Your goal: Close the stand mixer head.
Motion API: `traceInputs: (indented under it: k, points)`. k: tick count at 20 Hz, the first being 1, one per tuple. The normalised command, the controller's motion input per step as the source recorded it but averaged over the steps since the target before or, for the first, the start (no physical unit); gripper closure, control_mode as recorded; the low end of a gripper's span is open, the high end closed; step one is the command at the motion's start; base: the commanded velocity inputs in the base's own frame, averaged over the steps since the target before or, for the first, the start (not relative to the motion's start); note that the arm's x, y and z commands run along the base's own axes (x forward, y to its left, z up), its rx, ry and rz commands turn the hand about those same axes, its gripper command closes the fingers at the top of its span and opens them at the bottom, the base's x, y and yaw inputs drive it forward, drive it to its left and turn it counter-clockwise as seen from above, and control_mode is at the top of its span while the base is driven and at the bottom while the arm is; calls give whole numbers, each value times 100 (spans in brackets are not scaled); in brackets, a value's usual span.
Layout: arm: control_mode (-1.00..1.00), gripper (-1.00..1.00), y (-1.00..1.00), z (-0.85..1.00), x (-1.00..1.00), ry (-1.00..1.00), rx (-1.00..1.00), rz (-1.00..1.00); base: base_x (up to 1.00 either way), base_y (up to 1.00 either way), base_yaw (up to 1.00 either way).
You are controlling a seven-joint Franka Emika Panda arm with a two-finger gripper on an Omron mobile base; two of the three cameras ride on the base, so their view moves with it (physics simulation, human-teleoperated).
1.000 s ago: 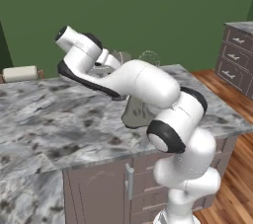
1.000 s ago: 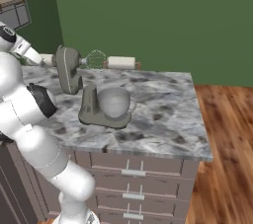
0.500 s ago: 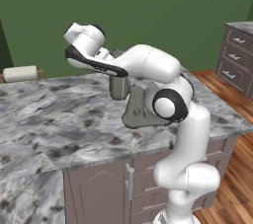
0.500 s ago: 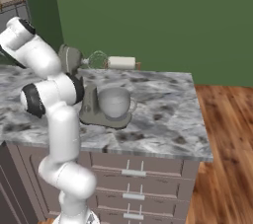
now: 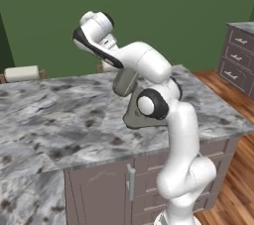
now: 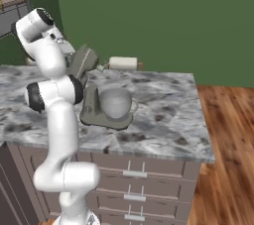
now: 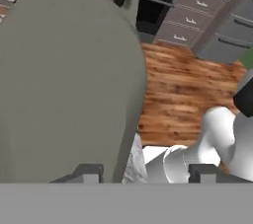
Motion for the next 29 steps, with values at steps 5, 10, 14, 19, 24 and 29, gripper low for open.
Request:
traceInputs:
  k: [5, 10, 14, 19, 24, 29]
  points:
    - [-100, -100, -100, -17, -15, 4, -4, -25, 0, 0, 0]
    - [-100, -100, -100, 0, -94, 0, 0, 3, 0, 0, 0]
    - [-100, -100, -100, 0, -100, -4, 0, 14, 0, 0, 0]
    - [-100, -100, -100, 2, -96, -7, 4, 20, 0, 0, 0]
    - [-100, -100, -71, 15, -73, -8, 20, 26, 0, 0, 0]
    - [-100, -100, -21, 5, -39, -2, 22, 17, 0, 0, 0]
